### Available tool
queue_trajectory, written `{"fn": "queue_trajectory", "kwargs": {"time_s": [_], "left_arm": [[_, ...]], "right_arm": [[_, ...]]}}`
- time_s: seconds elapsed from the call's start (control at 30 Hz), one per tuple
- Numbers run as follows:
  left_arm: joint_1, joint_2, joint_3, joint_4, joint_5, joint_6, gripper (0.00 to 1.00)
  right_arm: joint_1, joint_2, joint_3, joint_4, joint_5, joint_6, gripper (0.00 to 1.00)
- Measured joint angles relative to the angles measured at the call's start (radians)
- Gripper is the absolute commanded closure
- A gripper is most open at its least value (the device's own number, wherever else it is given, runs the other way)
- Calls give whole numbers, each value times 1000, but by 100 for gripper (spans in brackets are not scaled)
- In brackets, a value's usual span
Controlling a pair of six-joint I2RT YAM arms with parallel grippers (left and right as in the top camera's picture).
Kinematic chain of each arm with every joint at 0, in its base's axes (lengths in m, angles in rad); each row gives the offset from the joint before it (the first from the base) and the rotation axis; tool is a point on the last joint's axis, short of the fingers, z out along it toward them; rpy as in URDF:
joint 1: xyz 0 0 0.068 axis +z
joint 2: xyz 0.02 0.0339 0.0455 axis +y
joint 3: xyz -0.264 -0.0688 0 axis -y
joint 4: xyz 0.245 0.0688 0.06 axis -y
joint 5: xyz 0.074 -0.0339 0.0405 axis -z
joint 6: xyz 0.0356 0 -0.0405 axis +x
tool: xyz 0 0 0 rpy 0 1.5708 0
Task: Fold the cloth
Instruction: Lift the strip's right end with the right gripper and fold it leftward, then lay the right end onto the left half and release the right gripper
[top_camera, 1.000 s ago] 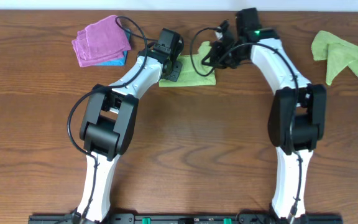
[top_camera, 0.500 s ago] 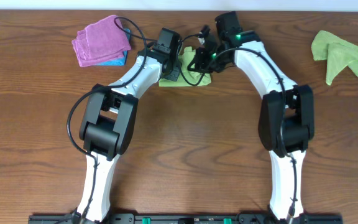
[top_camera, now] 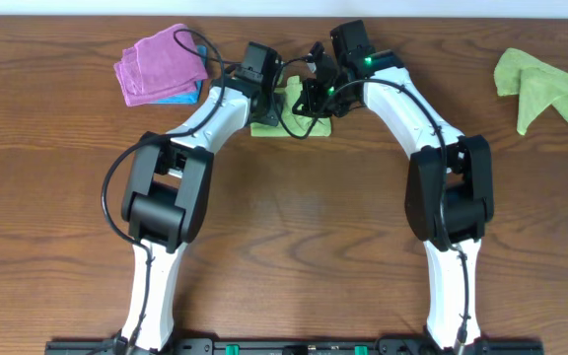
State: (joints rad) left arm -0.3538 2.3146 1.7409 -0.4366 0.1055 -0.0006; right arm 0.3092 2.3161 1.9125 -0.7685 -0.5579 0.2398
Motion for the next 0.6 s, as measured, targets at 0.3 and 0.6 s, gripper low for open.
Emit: {"fn": "queue_trajectory", "kwargs": {"time_s": [0.3,0.6], "left_arm": [[64,-103,-18,0,66,-2,94],[72,-275,-18,3,109,-3,95]], "right_arm": [[0,0,0,19,21,6,98],[7,0,0,52,38,20,98]]}}
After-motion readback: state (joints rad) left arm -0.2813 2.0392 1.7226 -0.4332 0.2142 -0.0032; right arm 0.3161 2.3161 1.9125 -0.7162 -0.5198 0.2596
